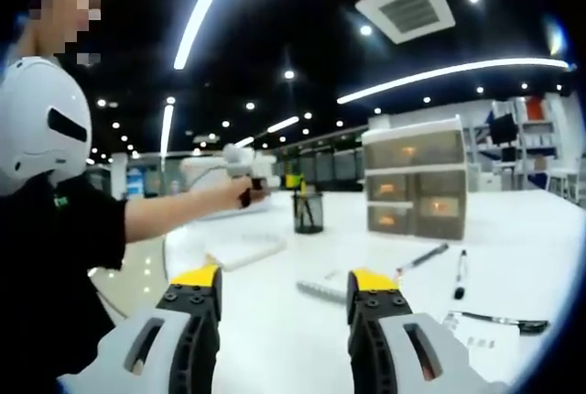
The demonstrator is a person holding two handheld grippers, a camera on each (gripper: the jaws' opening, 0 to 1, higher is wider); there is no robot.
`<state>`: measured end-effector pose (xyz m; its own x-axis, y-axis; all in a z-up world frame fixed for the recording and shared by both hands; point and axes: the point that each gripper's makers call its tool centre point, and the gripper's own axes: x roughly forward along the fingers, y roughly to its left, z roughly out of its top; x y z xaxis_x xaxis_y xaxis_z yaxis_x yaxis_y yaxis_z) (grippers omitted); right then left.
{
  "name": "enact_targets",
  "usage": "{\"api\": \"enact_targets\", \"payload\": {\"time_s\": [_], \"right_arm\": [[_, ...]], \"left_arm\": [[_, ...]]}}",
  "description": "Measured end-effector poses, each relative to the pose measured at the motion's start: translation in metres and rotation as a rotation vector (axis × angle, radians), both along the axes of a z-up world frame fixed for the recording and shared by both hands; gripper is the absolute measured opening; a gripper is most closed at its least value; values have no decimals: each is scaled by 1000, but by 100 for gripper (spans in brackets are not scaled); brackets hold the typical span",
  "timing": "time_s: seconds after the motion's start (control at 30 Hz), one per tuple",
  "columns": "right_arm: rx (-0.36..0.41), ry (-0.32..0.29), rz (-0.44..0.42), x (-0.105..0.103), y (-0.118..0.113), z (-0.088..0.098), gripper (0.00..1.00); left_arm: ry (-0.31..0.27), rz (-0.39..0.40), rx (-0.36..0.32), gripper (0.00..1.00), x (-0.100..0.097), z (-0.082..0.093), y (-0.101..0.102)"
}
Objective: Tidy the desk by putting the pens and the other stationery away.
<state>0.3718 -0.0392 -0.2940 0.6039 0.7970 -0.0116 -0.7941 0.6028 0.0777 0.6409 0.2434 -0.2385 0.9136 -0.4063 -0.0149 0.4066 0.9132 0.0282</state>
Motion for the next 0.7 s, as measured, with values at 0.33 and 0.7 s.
{"api": "enact_targets", "payload": {"time_s": [0.33,0.7], "right_arm": [[3,2,2,0,2,-1,52],[6,1,1,0,1,0,52]], "left_arm": [[-8,12,10,7,1,-2,3],[-18,23,5,24,-7,-2,1]]}}
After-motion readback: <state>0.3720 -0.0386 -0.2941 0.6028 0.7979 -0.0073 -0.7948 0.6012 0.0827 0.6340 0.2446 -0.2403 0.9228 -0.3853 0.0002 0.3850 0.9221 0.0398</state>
